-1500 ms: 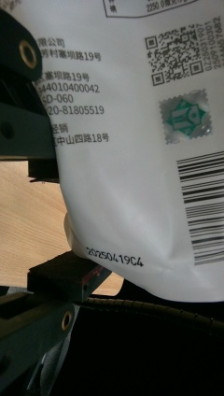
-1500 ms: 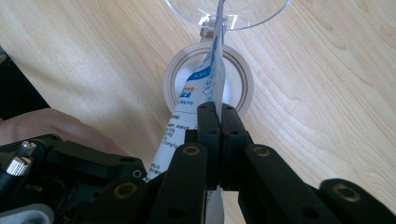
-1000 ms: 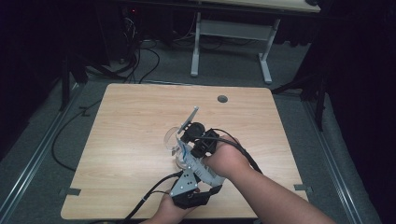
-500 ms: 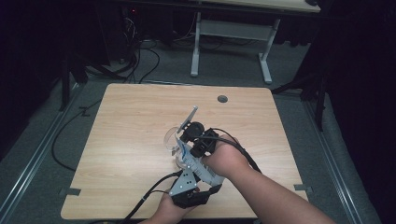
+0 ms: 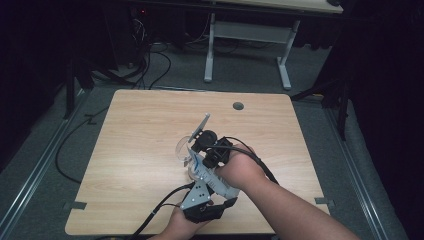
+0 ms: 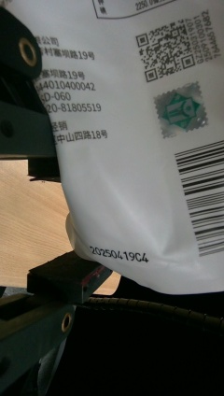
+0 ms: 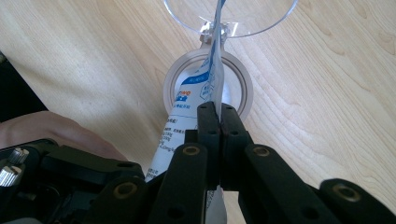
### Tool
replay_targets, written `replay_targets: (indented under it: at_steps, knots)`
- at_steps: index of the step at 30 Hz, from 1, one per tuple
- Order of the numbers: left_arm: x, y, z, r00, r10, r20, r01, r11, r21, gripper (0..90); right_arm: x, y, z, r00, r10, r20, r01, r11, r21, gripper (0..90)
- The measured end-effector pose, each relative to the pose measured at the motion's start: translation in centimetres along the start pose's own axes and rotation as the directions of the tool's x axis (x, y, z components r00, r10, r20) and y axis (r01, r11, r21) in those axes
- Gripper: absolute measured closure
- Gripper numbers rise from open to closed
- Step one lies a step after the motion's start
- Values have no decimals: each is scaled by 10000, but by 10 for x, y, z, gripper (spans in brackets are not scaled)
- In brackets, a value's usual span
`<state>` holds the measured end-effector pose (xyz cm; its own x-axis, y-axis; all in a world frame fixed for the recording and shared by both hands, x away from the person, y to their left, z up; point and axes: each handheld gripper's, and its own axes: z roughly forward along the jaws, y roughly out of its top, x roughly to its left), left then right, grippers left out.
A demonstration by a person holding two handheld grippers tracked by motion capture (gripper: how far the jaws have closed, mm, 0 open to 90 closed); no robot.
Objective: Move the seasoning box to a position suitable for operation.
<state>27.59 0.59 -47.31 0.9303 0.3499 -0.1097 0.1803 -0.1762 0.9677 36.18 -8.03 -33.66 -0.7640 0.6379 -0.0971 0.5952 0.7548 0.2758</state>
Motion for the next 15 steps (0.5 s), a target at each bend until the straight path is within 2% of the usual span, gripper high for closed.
replay_targets:
  at_steps: [15]
  knots:
    - [0,0,0,10000,70,5,-70,10000,-45,561,0,0,0,10000,1,8,-1,10000,-93,898]
